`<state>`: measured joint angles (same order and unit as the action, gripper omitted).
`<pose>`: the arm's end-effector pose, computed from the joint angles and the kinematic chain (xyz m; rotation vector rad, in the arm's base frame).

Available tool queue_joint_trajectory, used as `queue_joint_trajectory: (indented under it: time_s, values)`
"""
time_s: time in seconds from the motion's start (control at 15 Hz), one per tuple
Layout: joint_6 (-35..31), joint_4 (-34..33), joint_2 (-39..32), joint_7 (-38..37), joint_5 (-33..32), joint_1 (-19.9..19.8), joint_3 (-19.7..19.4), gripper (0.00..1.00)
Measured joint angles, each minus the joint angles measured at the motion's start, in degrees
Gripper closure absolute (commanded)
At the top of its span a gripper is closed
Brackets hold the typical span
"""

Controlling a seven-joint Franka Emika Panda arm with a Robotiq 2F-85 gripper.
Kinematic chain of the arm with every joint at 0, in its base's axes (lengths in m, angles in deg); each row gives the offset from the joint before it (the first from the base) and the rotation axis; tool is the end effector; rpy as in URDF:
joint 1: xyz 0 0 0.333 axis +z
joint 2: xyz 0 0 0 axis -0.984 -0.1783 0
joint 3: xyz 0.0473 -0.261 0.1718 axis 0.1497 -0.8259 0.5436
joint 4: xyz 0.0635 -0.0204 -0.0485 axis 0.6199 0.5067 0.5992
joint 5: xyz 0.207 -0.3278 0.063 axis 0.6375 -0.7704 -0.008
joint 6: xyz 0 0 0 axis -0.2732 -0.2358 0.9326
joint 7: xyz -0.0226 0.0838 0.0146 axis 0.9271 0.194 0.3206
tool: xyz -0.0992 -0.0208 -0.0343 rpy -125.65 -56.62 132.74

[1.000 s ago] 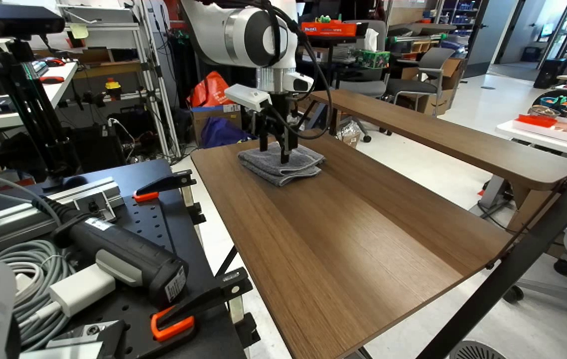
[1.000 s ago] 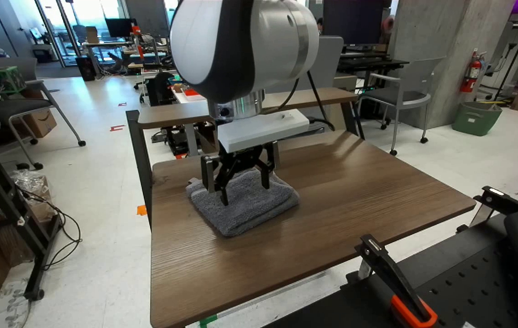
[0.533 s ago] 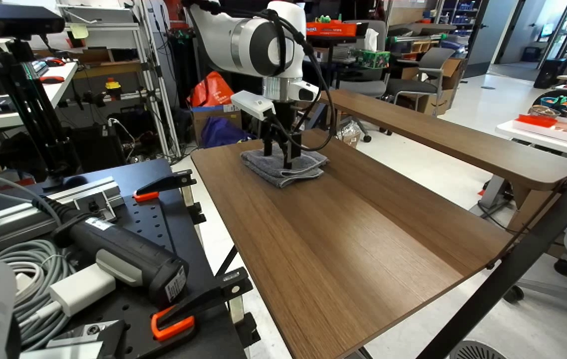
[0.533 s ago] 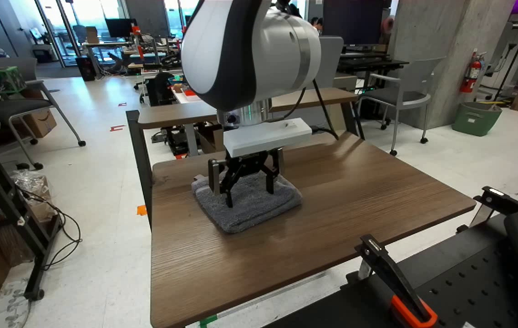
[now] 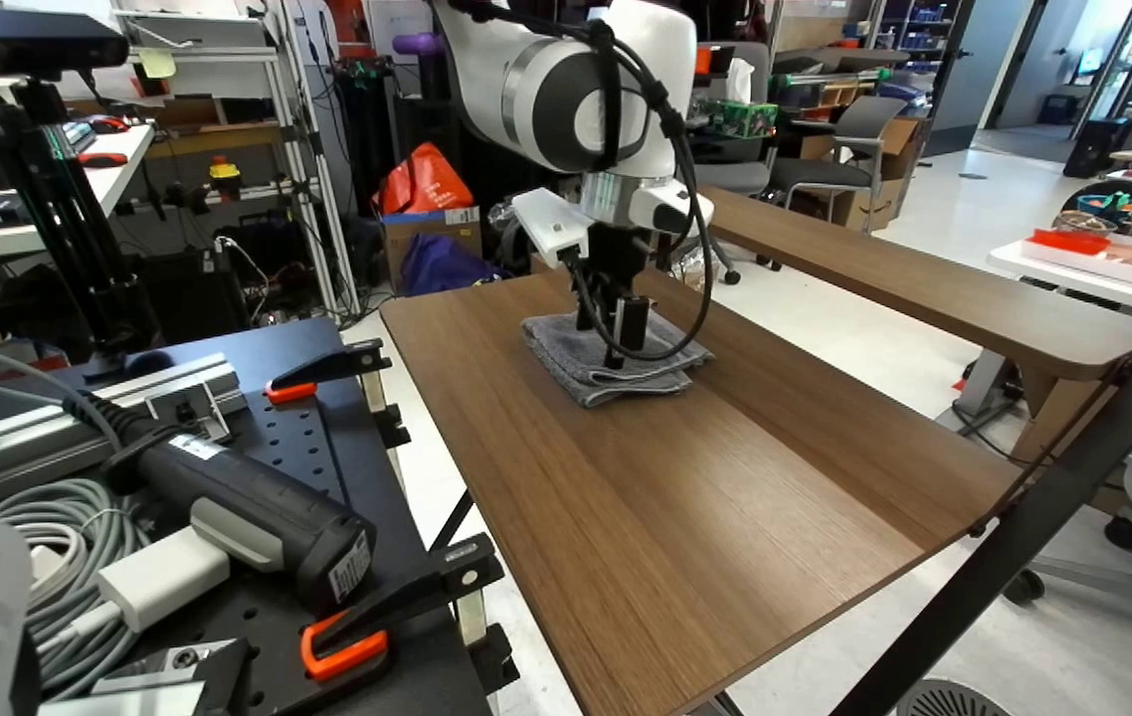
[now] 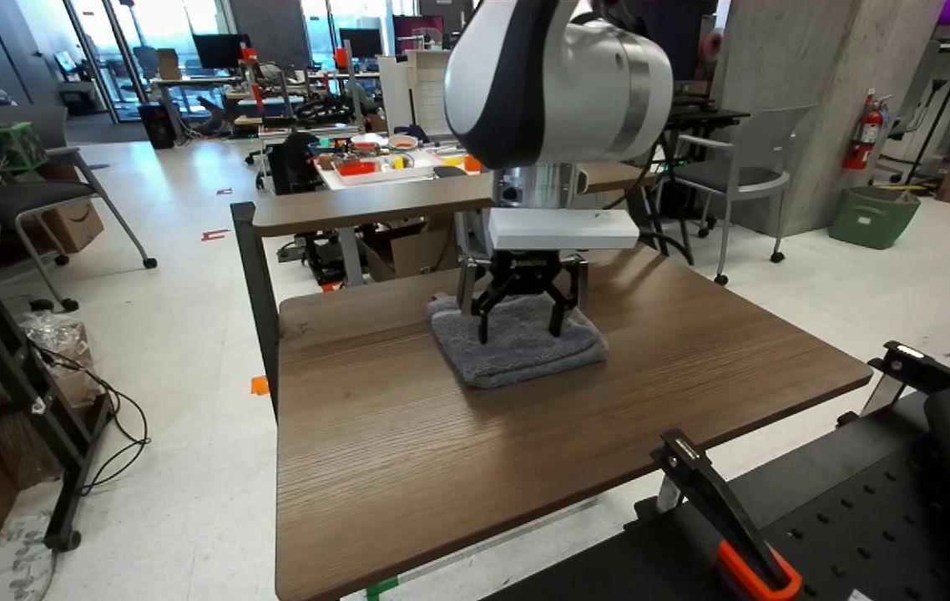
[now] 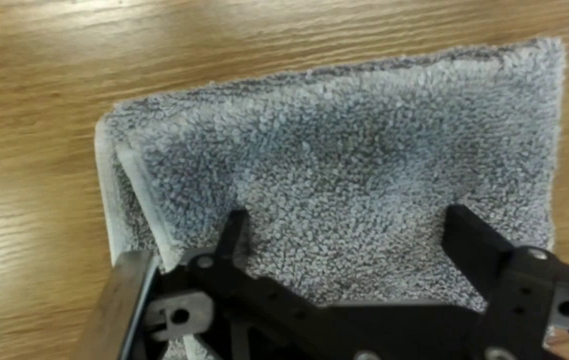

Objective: Move the grey towel to the right.

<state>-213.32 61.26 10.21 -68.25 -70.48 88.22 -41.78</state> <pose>0.6135 0.1309 0.0818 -3.0614 0.2334 0.0848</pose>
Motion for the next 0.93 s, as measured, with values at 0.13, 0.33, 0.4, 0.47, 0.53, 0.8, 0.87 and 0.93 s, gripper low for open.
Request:
queue_joint_trajectory:
  time_s: [0.13,0.33,0.4,0.47,0.53,0.8,0.87,0.93]
  values:
    - [-0.78,1.04,0.24,0.12,1.71,-2.45,-0.05,0.00]
    - [-1.62,2.43,0.73,0.14,4.31,-5.24,-0.21,0.00]
    - [-1.71,2.87,0.94,0.14,5.36,-6.13,-0.26,0.00]
    - [-1.83,3.47,1.28,0.14,6.34,-7.03,-0.28,0.00]
    - [-1.99,4.13,1.65,0.19,7.31,-7.96,-0.29,0.00]
    - [-2.38,6.75,2.97,2.07,11.51,-12.57,-0.27,0.00]
    - [-2.38,7.42,3.30,2.56,12.54,-13.84,-0.28,0.00]
    - [-2.39,8.07,3.65,3.09,13.62,-15.08,-0.27,0.00]
